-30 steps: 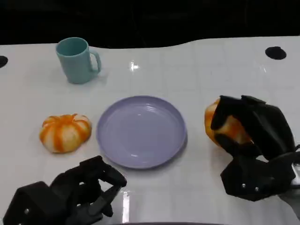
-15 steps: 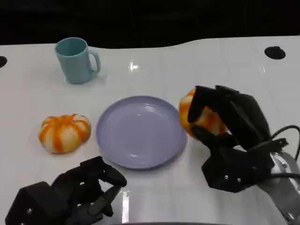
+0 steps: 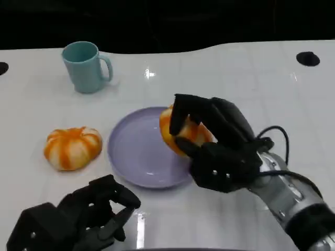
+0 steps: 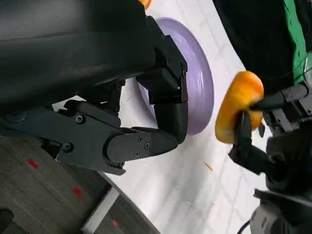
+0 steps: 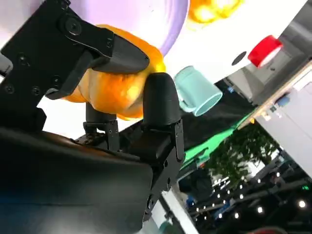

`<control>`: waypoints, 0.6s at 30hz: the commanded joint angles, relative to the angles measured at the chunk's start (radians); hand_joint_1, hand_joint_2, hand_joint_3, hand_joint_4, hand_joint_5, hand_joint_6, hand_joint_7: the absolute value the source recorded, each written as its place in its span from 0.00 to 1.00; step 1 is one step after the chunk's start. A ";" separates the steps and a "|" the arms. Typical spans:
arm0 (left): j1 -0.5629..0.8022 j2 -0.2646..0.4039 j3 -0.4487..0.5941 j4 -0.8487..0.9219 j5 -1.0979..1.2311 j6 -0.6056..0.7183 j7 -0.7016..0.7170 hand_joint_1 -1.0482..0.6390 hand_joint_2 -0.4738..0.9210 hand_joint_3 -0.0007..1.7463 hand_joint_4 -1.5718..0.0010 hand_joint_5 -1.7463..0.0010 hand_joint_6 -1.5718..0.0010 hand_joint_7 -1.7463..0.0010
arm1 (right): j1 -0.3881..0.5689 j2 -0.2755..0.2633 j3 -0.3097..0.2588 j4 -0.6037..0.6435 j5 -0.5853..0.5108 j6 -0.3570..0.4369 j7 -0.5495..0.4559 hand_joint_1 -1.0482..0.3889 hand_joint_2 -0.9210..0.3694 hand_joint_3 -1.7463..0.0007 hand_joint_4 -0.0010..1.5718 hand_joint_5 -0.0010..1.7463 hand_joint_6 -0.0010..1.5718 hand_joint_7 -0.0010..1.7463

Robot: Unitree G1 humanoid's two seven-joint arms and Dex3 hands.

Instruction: Grasp the bread from the table and place it into the plate.

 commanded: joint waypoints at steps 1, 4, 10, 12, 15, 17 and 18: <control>-0.001 0.003 0.006 0.012 0.001 -0.016 0.004 0.42 1.00 0.27 0.61 0.00 0.64 0.22 | -0.079 0.041 0.001 0.123 0.019 0.001 -0.004 0.68 0.47 0.20 0.57 1.00 0.44 0.99; -0.002 0.006 0.002 0.018 0.007 -0.027 0.002 0.41 1.00 0.28 0.60 0.00 0.64 0.22 | -0.109 0.065 0.001 0.174 0.023 0.024 0.012 0.67 0.44 0.26 0.54 1.00 0.46 0.83; -0.004 0.002 0.000 0.022 0.008 -0.030 0.006 0.41 1.00 0.28 0.61 0.00 0.64 0.22 | -0.120 0.056 0.023 0.149 0.020 0.086 0.127 0.54 0.13 0.74 0.25 0.37 0.35 0.12; -0.004 0.003 0.000 0.023 0.008 -0.031 0.005 0.42 1.00 0.27 0.61 0.00 0.64 0.22 | -0.116 0.044 0.041 0.128 0.009 0.096 0.155 0.48 0.05 0.85 0.14 0.24 0.27 0.04; -0.005 0.003 0.000 0.025 0.008 -0.034 0.004 0.41 1.00 0.27 0.61 0.00 0.64 0.22 | -0.108 0.031 0.060 0.099 -0.007 0.115 0.183 0.42 0.01 0.90 0.03 0.18 0.20 0.00; -0.004 0.004 -0.001 0.022 0.010 -0.031 0.006 0.41 1.00 0.27 0.61 0.00 0.64 0.22 | -0.101 0.021 0.072 0.070 -0.011 0.133 0.214 0.38 0.00 0.89 0.01 0.15 0.17 0.00; -0.003 0.004 -0.001 0.020 0.010 -0.030 0.006 0.41 1.00 0.27 0.61 0.00 0.64 0.22 | -0.097 0.017 0.075 0.058 -0.011 0.140 0.227 0.35 0.00 0.88 0.00 0.12 0.16 0.00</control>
